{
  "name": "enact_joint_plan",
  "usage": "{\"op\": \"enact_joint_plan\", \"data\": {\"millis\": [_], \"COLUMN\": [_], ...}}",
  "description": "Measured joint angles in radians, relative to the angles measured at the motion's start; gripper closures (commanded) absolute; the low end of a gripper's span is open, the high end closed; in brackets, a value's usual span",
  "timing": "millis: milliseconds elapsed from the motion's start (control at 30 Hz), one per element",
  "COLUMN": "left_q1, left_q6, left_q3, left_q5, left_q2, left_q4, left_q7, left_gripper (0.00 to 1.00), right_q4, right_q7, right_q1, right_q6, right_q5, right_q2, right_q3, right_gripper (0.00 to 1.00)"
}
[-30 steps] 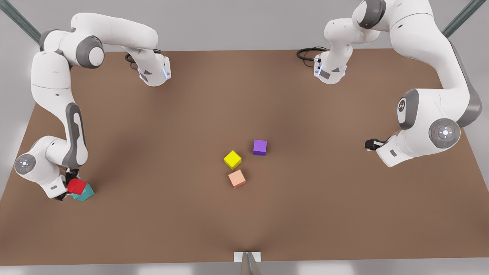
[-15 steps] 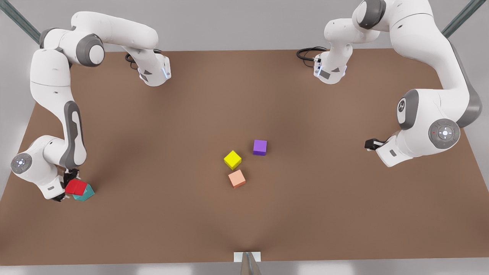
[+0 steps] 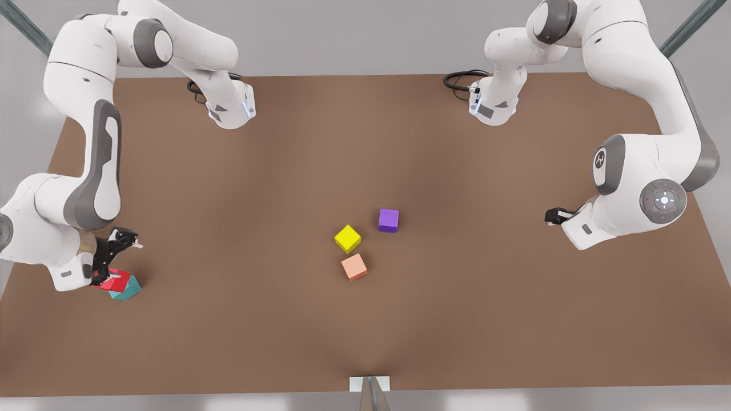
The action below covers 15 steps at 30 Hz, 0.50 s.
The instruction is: Pick up red wooden cube and pass to hand red wooden cube and place in blue wooden cube
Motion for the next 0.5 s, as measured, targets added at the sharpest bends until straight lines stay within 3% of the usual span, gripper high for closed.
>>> {"op": "enact_joint_plan", "data": {"millis": [333, 500], "left_q1": [0.001, 0.001], "left_q6": [0.001, 0.002], "left_q3": [0.001, 0.002], "left_q5": [0.002, 0.003], "left_q2": [0.011, 0.014], "left_q4": [0.000, 0.000], "left_q7": [0.001, 0.002], "left_gripper": [0.00, 0.00], "right_q4": [0.075, -0.059], "right_q7": [0.592, 0.785], "right_q1": [0.063, 0.055], "right_q6": [-0.361, -0.375], "right_q5": [-0.126, -0.132], "right_q2": [-0.220, -0.339], "right_q3": [0.070, 0.071], "right_gripper": [0.00, 0.00]}}
